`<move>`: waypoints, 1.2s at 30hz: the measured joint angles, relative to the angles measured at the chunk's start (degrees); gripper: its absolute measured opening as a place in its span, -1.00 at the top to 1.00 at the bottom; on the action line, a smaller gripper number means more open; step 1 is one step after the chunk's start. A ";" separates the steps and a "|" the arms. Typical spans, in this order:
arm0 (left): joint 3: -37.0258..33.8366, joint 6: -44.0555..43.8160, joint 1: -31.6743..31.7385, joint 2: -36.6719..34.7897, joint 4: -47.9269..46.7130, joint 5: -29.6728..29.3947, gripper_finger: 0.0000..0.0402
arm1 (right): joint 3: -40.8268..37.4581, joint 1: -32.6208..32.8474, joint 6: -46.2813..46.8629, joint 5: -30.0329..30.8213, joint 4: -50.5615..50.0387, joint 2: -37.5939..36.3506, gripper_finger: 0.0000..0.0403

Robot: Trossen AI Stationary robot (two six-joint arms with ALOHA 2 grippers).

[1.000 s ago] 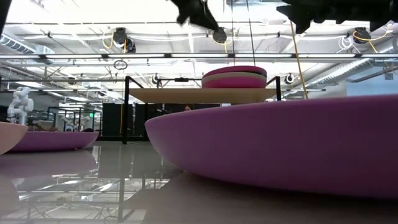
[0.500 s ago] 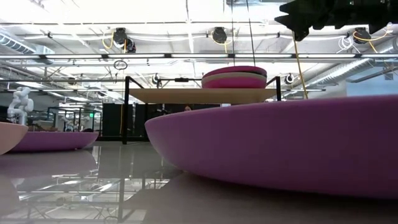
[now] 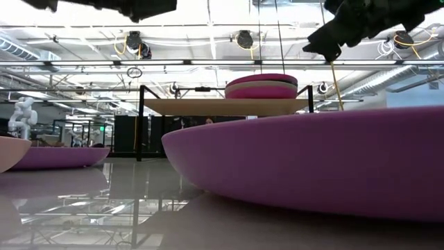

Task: Place and stack plates onto a shelf
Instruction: Put the black plate on the shelf

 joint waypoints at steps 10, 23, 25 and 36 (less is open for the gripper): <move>-4.95 -2.43 0.05 -0.28 6.22 0.00 0.23 | 5.32 11.06 -1.67 2.50 -14.82 7.81 0.13; -4.99 -5.81 0.04 -0.28 4.42 0.02 0.23 | 3.84 27.42 11.22 8.74 -23.62 16.89 0.13; -4.99 -6.21 0.04 -0.26 3.73 0.03 0.23 | 2.75 29.34 12.96 8.76 -23.00 18.10 0.13; -4.99 -7.53 0.07 -0.22 2.19 0.05 0.23 | -1.02 38.49 23.23 -0.80 -15.75 25.37 0.13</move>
